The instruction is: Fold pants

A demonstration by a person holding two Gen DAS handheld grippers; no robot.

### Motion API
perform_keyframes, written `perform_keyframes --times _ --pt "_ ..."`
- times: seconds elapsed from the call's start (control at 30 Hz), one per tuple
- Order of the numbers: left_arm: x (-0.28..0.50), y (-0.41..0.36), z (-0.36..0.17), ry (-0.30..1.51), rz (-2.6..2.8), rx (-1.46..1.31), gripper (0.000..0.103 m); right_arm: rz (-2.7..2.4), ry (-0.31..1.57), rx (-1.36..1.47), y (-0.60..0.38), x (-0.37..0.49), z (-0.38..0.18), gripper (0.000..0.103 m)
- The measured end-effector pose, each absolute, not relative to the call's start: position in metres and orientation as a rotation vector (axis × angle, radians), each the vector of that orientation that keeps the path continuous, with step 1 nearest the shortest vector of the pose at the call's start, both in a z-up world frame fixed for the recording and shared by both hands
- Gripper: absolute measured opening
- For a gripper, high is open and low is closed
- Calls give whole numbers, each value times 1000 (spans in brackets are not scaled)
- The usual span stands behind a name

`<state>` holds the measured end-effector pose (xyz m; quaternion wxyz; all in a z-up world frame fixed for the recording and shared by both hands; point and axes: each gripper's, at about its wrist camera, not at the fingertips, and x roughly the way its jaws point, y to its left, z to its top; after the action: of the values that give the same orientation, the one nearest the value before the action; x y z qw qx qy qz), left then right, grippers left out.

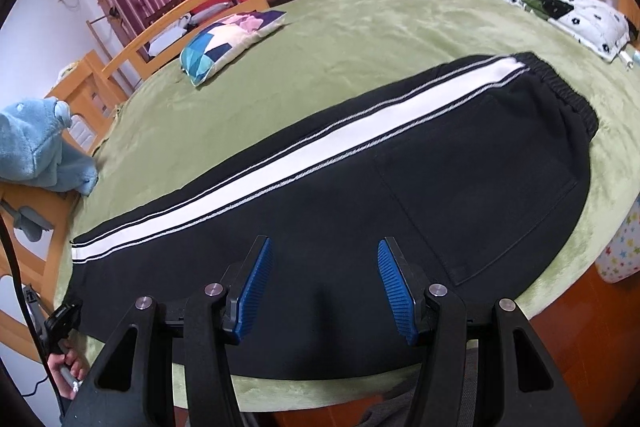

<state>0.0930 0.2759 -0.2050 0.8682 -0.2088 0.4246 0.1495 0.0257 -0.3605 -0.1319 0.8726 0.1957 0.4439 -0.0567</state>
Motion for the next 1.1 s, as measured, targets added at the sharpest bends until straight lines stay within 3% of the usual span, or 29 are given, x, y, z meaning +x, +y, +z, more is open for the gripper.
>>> perform_keyframes --times 0.03,0.17,0.47,0.63,0.9,1.0,1.03,1.07,1.1 --pt "92 277 -195 869 278 -455 15 -113 930 414 -359 27 -134 55" --pt "94 234 -131 769 283 -264 15 -91 919 402 -355 31 -134 55" --pt "98 30 -47 692 18 102 15 -57 843 319 -370 22 -120 55" --pt "88 -66 -70 746 -95 166 14 -55 831 362 -410 2 -115 55" --pt "97 -169 -153 984 -238 215 15 -96 801 348 -442 -27 -103 55" --pt "93 -178 -157 1004 -255 269 26 -86 798 379 -442 -29 -106 55" --pt "90 -172 -151 994 -289 238 38 -81 800 388 -439 -27 -109 55" --pt "86 -165 -147 990 -318 206 57 -78 801 391 -437 -27 -110 55" --pt "82 -155 -140 980 -346 170 65 -74 805 389 -432 -23 -113 55"
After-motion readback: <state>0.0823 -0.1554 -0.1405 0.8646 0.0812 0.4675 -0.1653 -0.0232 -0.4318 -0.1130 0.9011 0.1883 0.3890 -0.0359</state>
